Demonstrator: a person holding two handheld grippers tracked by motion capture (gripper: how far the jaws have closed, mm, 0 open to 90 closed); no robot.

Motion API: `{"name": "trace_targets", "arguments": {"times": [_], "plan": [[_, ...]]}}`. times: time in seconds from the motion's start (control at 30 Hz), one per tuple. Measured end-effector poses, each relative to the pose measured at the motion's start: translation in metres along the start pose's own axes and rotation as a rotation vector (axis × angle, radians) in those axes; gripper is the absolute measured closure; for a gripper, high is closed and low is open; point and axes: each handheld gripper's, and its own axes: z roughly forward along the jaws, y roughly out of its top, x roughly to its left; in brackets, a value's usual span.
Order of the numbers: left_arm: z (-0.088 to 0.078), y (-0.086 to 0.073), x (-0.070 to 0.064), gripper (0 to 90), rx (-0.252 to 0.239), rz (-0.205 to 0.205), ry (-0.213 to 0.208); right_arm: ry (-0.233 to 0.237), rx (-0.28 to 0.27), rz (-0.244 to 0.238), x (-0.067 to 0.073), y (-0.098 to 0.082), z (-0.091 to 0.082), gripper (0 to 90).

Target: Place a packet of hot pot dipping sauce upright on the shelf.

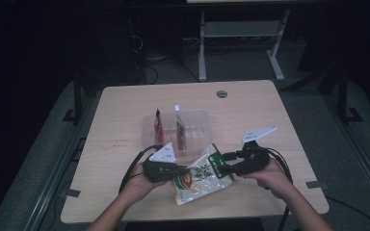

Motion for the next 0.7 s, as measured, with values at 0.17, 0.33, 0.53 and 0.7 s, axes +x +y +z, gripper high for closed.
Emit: {"name": "trace_targets", "arguments": {"times": [0.17,0.33,0.53,0.7], "plan": [[-0.005,0.001,0.000,89.6,-0.016,0.003,0.013,0.023,0.001,0.009,-0.008,0.003,0.008,28.7],[-0.008,0.000,0.001,89.6,-0.032,0.003,0.020,0.075,-0.017,0.006,-0.008,0.009,0.016,34.5],[-0.013,-0.001,0.002,89.6,-0.060,0.000,0.019,0.103,-0.004,-0.002,-0.009,0.005,0.023,43.4],[-0.013,-0.001,0.003,89.6,-0.061,0.003,0.024,0.123,-0.011,0.000,-0.008,0.004,0.023,56.9]]}}
